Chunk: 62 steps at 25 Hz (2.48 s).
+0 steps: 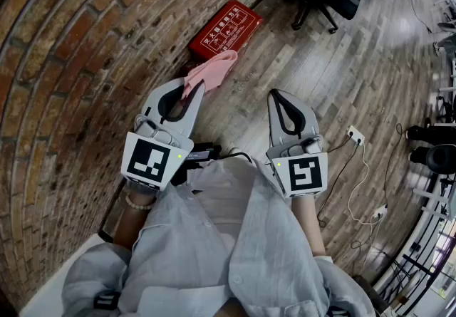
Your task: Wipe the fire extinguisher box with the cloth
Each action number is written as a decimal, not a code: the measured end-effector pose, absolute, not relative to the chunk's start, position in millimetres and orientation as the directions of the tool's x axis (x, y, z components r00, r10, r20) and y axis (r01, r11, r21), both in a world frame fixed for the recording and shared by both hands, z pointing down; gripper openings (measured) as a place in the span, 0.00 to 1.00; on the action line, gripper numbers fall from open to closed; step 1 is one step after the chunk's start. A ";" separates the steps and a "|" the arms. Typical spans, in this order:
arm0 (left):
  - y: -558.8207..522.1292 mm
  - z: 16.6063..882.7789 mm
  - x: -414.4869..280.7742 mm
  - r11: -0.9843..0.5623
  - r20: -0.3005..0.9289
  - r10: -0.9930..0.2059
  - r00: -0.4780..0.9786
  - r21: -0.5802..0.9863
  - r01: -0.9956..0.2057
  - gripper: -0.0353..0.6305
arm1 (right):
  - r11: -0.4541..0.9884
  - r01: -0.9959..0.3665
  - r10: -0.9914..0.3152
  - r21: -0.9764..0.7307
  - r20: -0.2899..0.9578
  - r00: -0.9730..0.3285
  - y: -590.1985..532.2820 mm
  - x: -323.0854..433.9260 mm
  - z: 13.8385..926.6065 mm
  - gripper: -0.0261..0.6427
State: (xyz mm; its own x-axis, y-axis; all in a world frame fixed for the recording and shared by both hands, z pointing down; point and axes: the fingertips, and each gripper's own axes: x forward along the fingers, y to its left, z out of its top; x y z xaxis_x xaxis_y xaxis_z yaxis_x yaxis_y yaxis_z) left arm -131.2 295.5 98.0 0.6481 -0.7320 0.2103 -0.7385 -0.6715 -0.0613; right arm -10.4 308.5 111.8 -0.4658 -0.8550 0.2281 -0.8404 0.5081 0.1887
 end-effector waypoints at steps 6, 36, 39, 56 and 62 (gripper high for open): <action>295.1 99.9 -131.2 -0.672 0.215 -0.731 0.648 -0.059 -0.739 0.07 | 0.508 -0.841 -0.855 0.187 0.229 -0.466 307.6 -10.9 113.1 0.05; 271.1 117.8 -132.2 -0.769 0.235 -0.629 0.741 -0.051 -0.637 0.07 | 0.420 -0.890 -0.887 0.177 0.286 -0.362 304.9 -20.1 137.6 0.05; 255.5 121.6 -119.4 -0.759 0.248 -0.639 0.728 -0.057 -0.648 0.07 | 0.432 -0.885 -0.884 0.177 0.280 -0.375 285.0 -5.8 139.6 0.05; 108.2 117.1 -29.3 -0.576 0.234 -0.803 0.549 -0.063 -0.815 0.07 | 0.623 -0.760 -0.776 0.186 0.273 -0.569 105.4 92.5 139.3 0.05; 84.8 117.9 -27.0 -0.531 0.254 -0.827 0.501 -0.061 -0.846 0.07 | 0.669 -0.726 -0.735 0.160 0.288 -0.614 79.7 96.5 145.8 0.05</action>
State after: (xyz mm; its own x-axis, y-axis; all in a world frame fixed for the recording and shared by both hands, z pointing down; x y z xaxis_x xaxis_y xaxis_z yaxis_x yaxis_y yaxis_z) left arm -27.0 84.8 117.9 0.5010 -0.8274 0.2537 -0.8455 -0.5305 -0.0607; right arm 96.5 79.7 145.8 -0.6139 -0.7348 0.2884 -0.7258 0.6691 0.1598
